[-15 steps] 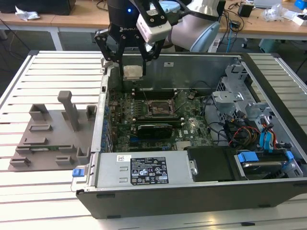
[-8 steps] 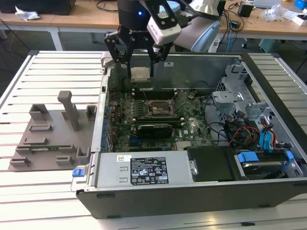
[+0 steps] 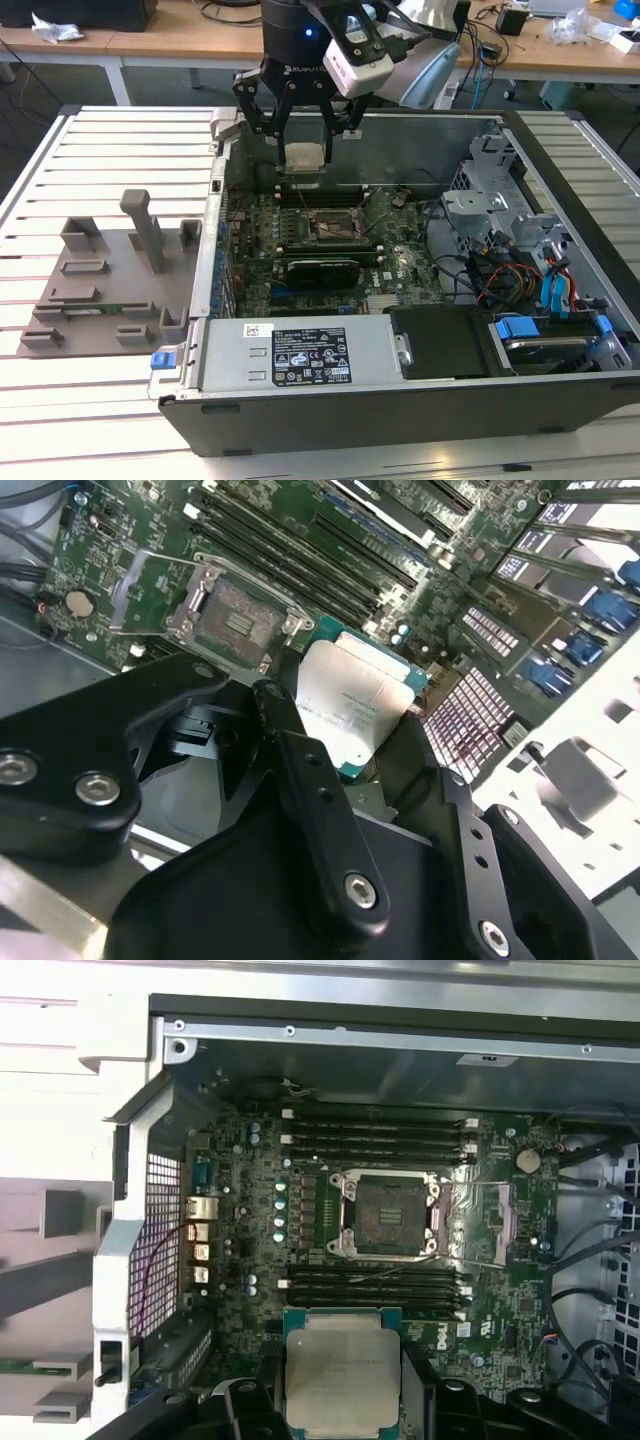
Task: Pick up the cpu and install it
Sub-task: 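Pick up the cpu and move it towards the insertion slot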
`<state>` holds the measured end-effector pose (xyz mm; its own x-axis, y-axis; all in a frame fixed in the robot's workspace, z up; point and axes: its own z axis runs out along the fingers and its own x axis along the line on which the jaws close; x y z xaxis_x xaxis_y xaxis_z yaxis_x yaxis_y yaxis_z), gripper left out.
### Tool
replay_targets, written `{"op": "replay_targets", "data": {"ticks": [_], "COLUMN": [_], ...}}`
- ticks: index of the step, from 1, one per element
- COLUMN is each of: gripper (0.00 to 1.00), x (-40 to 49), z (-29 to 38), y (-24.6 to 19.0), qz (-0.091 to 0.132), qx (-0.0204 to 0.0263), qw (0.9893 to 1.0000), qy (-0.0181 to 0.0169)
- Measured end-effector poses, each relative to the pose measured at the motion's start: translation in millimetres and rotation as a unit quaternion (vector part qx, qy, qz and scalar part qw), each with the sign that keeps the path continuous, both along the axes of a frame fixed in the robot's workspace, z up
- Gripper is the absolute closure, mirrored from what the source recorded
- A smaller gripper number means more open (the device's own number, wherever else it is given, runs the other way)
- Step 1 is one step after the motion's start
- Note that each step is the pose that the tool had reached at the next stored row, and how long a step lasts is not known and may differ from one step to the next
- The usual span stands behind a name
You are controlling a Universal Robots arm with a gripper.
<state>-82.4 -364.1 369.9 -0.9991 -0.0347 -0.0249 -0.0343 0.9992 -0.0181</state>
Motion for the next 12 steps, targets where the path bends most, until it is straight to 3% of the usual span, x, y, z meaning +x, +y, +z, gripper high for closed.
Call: {"op": "replay_targets", "data": {"ticks": [12], "gripper": [0.45], "x": [22.6], "z": [-10.7], "y": [2.8], "qz": [0.000], "qx": [-0.0073], "qw": [1.0000], "qy": [0.0000]}}
